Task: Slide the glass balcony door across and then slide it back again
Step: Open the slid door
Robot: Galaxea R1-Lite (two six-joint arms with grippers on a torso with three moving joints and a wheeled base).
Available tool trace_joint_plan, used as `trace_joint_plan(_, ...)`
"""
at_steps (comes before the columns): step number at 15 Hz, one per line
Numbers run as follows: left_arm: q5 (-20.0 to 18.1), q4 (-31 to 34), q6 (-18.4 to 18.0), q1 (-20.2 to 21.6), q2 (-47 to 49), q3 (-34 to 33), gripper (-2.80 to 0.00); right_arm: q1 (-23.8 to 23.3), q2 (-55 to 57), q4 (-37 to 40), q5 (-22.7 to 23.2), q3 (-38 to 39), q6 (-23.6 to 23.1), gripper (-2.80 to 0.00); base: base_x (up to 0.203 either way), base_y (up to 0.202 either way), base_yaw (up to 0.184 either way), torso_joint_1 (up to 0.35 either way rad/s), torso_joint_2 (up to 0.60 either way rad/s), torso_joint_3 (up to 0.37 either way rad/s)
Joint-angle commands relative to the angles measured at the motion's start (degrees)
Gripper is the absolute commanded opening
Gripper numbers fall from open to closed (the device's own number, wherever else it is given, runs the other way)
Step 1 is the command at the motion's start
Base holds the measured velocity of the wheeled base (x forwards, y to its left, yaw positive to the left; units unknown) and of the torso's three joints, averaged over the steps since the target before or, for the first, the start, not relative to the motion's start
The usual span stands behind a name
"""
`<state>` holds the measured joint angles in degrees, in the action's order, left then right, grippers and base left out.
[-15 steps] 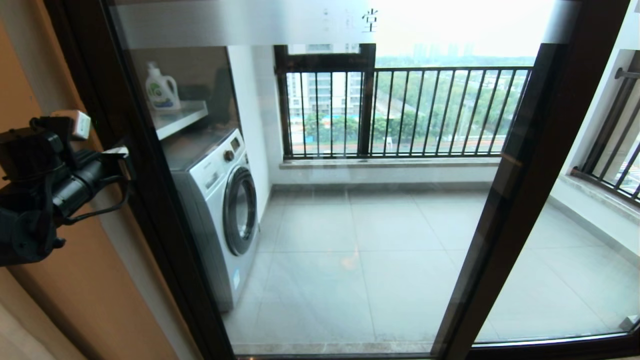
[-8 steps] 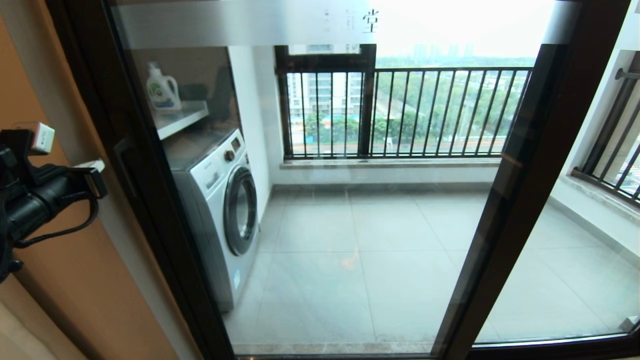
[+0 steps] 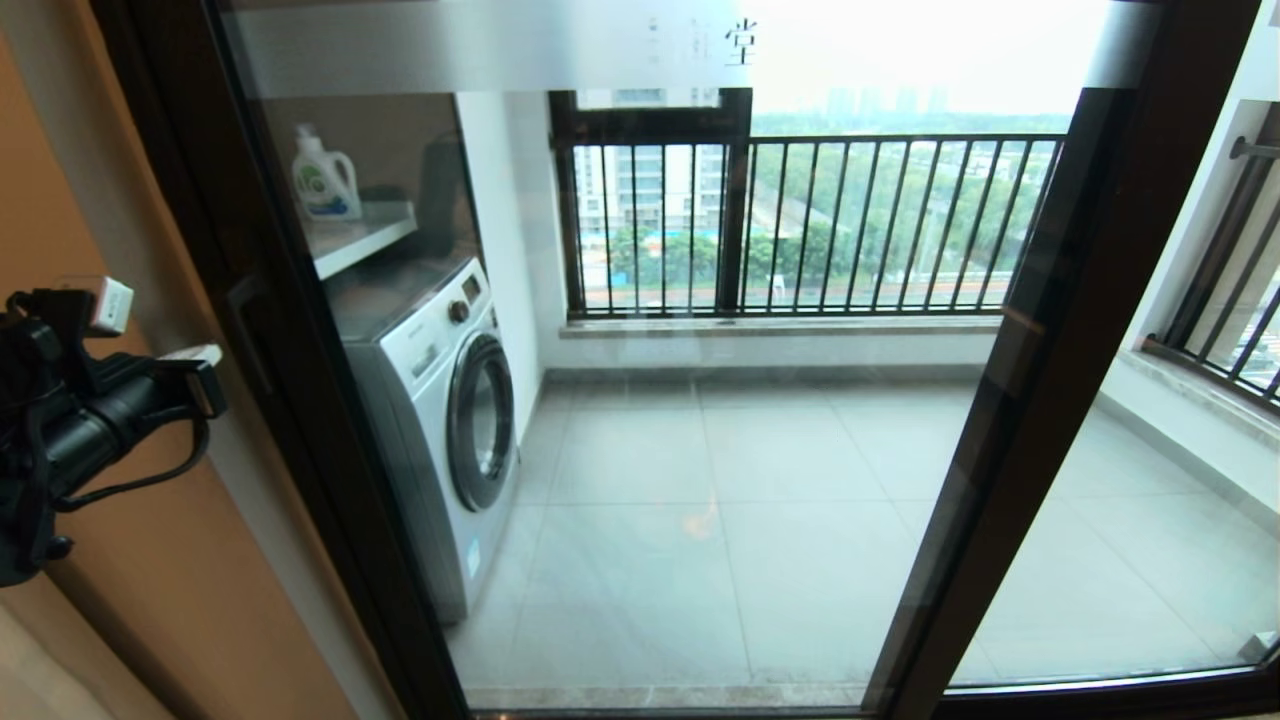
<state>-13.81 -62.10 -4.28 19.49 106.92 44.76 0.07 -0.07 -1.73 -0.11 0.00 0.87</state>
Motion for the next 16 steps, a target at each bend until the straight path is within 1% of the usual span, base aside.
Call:
trace_joint_plan(1,0.2,-6.1,-0.7,0.2,7.0,0.9,-2.8,0.0,0.1,0.0,0.0,0.7,0.0,-2.8,0.0,0.0,0.0,0.0,0.0,0.0)
trace_joint_plan(2,0.4,-8.5,-1.5,0.5,9.0,1.3,-2.8,0.0,0.1,0.0,0.0,0.7,0.0,-2.8,0.0,0.0,0.0,0.0,0.0,0.0)
trace_joint_plan(3,0.5,-9.4,-2.0,0.9,9.6,1.9,-2.8,0.0,0.1,0.0,0.0,0.7,0.0,-2.8,0.0,0.0,0.0,0.0,0.0,0.0)
trace_joint_plan(9,0.5,-9.3,-2.1,0.7,11.4,3.7,-2.8,0.0,0.1,0.0,0.0,0.7,0.0,-2.8,0.0,0.0,0.0,0.0,0.0,0.0)
trace_joint_plan(16,0.0,-9.4,-2.1,-1.5,12.4,4.9,-2.8,0.0,0.1,0.0,0.0,0.7,0.0,-2.8,0.0,0.0,0.0,0.0,0.0,0.0)
